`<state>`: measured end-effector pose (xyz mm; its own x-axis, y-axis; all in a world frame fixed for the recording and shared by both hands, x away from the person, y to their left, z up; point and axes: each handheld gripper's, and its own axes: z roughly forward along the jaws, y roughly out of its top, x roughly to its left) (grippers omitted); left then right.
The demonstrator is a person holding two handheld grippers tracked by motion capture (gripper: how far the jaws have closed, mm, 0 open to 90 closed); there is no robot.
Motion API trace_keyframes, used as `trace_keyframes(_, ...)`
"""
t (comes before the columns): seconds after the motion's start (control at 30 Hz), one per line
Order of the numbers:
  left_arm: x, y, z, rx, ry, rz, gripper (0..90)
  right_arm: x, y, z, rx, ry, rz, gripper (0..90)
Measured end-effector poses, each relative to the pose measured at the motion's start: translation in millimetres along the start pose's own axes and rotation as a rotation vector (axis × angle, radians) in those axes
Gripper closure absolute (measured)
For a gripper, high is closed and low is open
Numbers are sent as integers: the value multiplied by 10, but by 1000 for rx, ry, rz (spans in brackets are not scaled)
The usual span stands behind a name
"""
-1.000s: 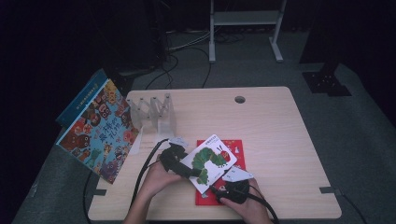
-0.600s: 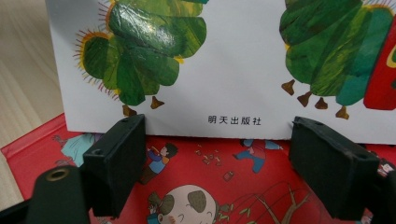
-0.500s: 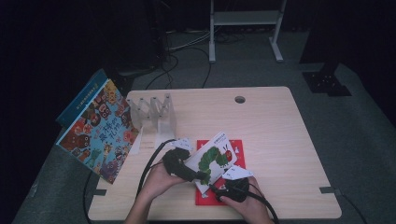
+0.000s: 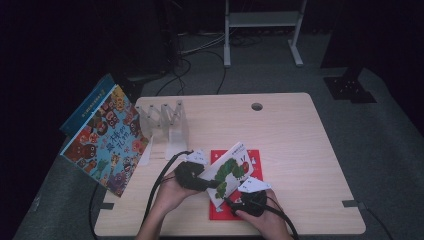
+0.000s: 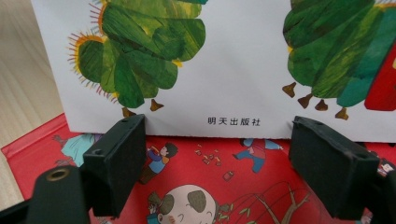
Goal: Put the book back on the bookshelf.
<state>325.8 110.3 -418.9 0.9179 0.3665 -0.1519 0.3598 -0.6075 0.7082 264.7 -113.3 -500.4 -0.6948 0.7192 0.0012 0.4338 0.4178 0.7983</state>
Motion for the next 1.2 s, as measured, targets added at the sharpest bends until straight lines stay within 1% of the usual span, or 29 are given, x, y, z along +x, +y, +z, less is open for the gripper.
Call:
trace_keyframes(0.1,-6,29,-29,-7,35,27,673,3,0,-1,2,1,4,182)
trace_keyframes(0.2,-16,39,-53,-7,59,41,701,4,-1,-1,1,2,6,182)
trace_keyframes(0.3,-3,22,-50,-16,43,36,702,4,-1,-1,2,2,6,182)
trace_keyframes(0.43,0,-14,-27,-5,27,34,696,0,0,-1,0,1,2,182)
trace_keyframes(0.47,1,-24,-19,-10,23,29,695,0,0,0,0,0,1,182)
trace_keyframes(0.53,6,-33,-11,1,22,31,694,1,0,-1,2,1,4,183)
trace_keyframes(0.7,7,-75,67,5,13,29,686,3,-1,0,1,2,6,182)
trace_keyframes(0.87,13,-88,123,7,19,42,687,1,-1,1,0,1,3,182)
trace_keyframes(1.0,7,-91,134,3,30,39,695,1,-2,1,0,1,3,183)
trace_keyframes(1.03,9,-91,133,3,34,33,701,1,-1,1,0,1,3,182)
trace_keyframes(1.07,14,-91,131,5,32,19,707,1,-1,1,0,1,3,182)
trace_keyframes(1.1,23,-87,127,4,30,14,712,1,-1,1,0,2,3,182)
trace_keyframes(1.13,24,-83,120,3,38,12,724,2,-1,0,1,2,5,183)
trace_keyframes(1.17,20,-77,113,6,49,18,743,2,-1,0,1,2,5,183)
trace_keyframes(1.2,9,-70,104,19,59,39,752,2,-1,0,1,2,6,182)
